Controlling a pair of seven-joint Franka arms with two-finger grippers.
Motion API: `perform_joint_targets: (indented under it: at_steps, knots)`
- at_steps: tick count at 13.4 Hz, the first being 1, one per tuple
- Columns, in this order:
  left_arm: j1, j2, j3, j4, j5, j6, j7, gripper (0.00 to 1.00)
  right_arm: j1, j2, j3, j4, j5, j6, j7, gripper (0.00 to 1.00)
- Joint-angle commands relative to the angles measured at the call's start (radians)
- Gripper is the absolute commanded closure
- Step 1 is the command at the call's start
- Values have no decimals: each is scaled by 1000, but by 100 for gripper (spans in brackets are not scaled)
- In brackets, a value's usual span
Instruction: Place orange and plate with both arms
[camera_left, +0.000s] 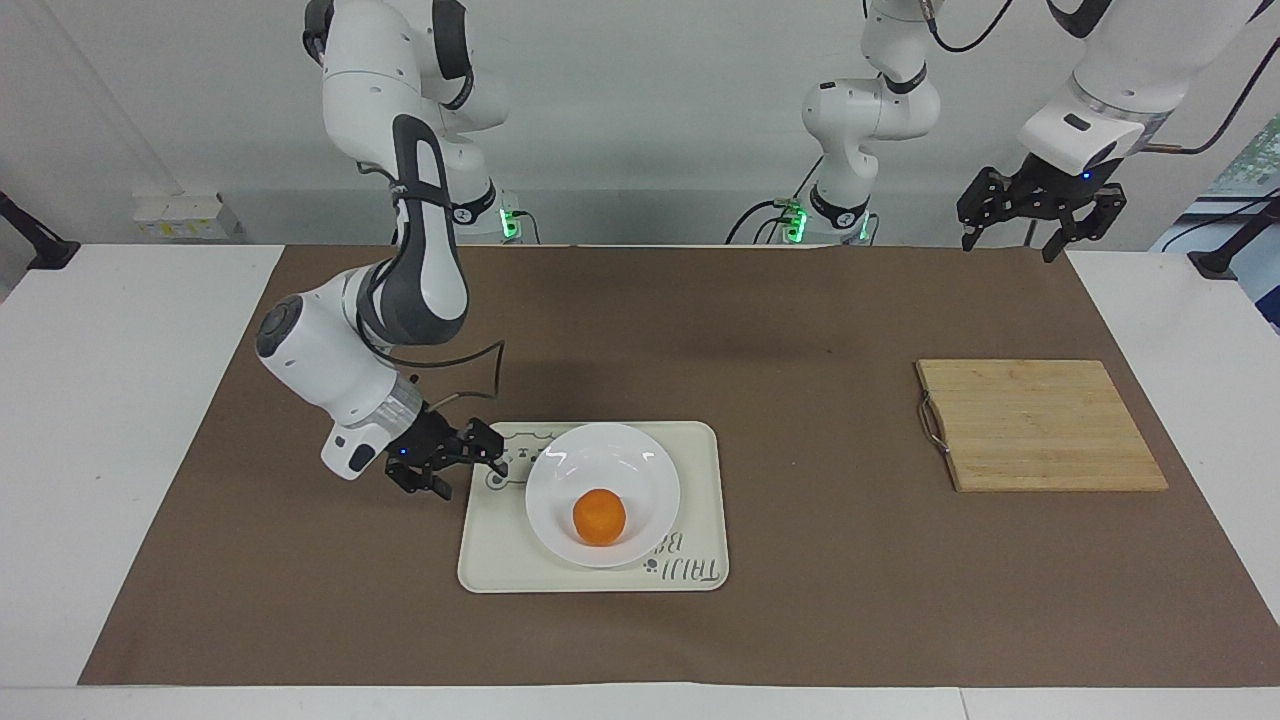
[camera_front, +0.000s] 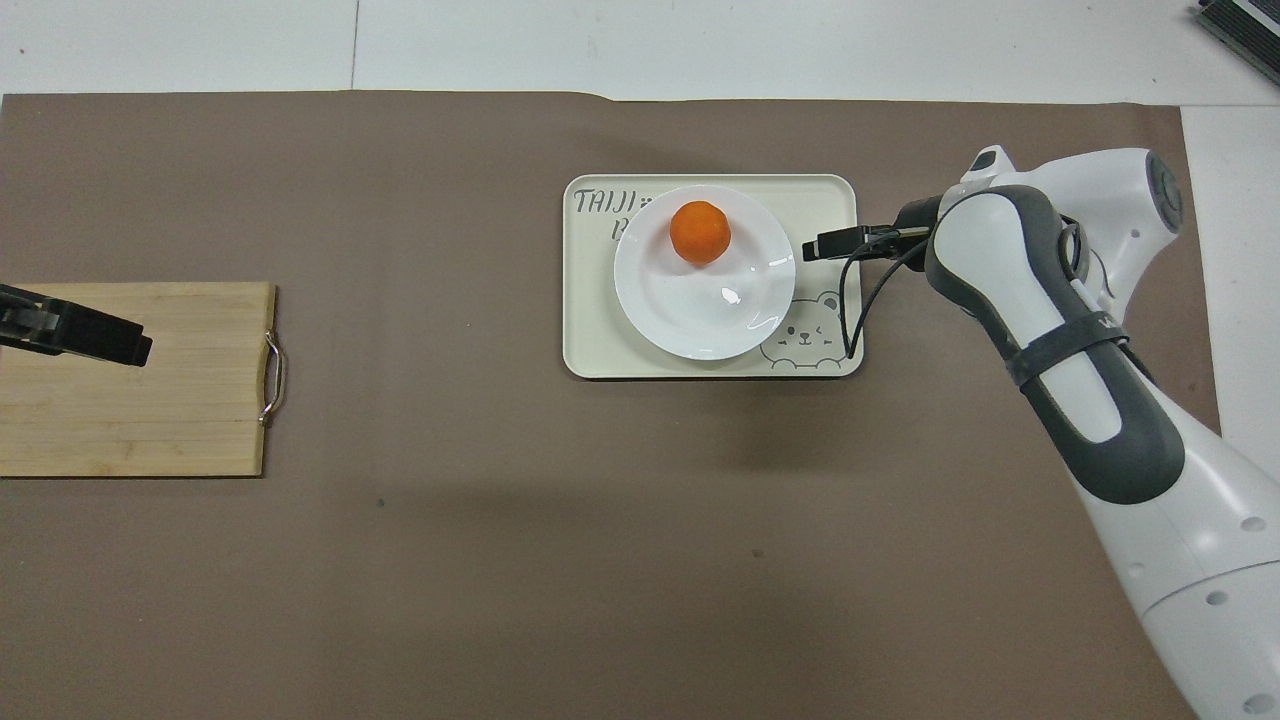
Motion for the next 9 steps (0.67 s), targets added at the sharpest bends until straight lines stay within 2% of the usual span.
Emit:
perform_joint_targets:
  at_steps: [1,5,9]
  knots:
    - [7,-14,-4,-7,13,5,-7,0,5,-88,8,-18,-208,-33,193,0]
    - [7,-14,-4,-7,13,5,-9,0,-3,-188,5,-15,-328,-212,349,0]
    - [7,-14,-4,-7,13,5,-7,0,-46,-299,-4,-15,-382,-357,421,0]
